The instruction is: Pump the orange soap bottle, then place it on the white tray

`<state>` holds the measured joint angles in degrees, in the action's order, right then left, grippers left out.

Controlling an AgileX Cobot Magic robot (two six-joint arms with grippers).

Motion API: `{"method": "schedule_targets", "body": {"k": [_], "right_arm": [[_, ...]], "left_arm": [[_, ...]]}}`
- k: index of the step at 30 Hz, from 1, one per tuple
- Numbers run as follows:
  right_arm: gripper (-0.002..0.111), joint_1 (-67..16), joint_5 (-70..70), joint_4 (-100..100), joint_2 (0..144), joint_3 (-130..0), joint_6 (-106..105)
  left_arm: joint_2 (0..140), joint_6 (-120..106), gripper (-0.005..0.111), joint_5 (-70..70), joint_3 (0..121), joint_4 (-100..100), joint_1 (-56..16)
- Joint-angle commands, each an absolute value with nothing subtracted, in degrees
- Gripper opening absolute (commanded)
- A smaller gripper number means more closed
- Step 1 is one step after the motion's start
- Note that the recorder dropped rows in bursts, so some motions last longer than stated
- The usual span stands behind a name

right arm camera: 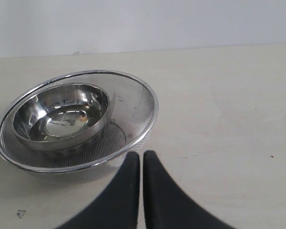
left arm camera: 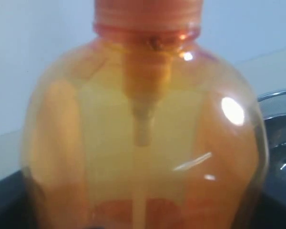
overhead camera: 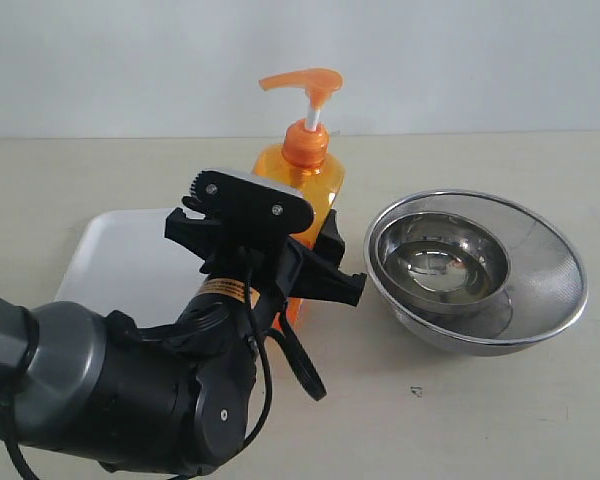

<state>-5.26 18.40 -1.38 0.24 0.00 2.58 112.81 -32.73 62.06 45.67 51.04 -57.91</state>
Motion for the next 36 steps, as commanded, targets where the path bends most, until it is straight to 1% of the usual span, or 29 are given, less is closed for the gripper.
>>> {"method": "schedule_targets", "body": {"k": [1,7,11,17,18,19,21,22,24,25,26,27,29,31,33,36], "right_arm": [[0.0,-5.12,15.41,-0.67,0.0,0.0,1.97],[0.0,-5.12,7.66,-0.67,0.0,0.0,1.76],[0.0,-5.12,-5.76,-3.79,0.0,0.0,8.04],[0.0,-5.12,-19.14,-5.91,0.0,0.0,17.35],[0.0,-5.12,-25.49,-5.68,0.0,0.0,22.95],[0.0,-5.12,-28.87,-5.27,0.0,0.0,27.16],[0.0,-5.12,-32.26,-4.52,0.0,-0.02,30.13],[0.0,-5.12,-30.5,-2.36,0.0,-2.14,30.25],[0.0,-5.12,-20.12,5.76,2.1,-7.72,31.08],[0.0,-5.12,-11.71,14.79,5.49,-13.18,35.08],[0.0,-5.12,-7.35,20.1,8.59,-16.88,40.2],[0.0,-5.12,-2.01,21.98,12.8,-21.5,42.95],[0.0,-5.49,7.19,22.24,21.18,-28.88,40.75],[0.0,-8.33,14.11,19.08,29.19,-35.0,31.36],[0.0,-13.38,20.32,9.55,37.5,-40.55,15.07],[0.0,-17.95,29.3,-0.38,48.75,-48.75,-0.86]], "left_arm": [[112.87,-35.79,0.005,59.33,45.34,52.69,-57.85],[112.87,-35.78,0.005,58.62,45.34,52.54,-57.85],[112.87,-35.78,0.005,58.62,45.34,52.54,-57.85],[112.87,-36.17,0.005,58.48,45.34,52.03,-57.85],[112.87,-36.17,0.005,58.58,45.34,52.04,-57.85],[112.87,-36.17,0.005,58.56,45.34,52.04,-57.85],[112.87,-36.17,0.005,58.56,45.34,51.46,-57.85],[112.87,-36.17,0.005,58.56,45.34,51.43,-57.85],[112.87,-36.17,0.005,58.56,45.34,51.07,-57.85],[112.87,-36.17,0.005,58.56,45.34,51.23,-57.85],[112.87,-36.17,0.005,58.45,45.34,51.09,-57.85],[112.87,-36.29,0.005,58.56,45.34,51.11,-57.85],[112.87,-36.29,0.005,58.56,45.34,50.87,-57.85],[112.87,-36.19,0.005,58.43,45.34,50.1,-57.85],[112.87,-36.19,0.005,58.43,45.34,50.1,-57.85],[112.87,-36.19,0.005,58.21,45.34,50.1,-57.85]]}}
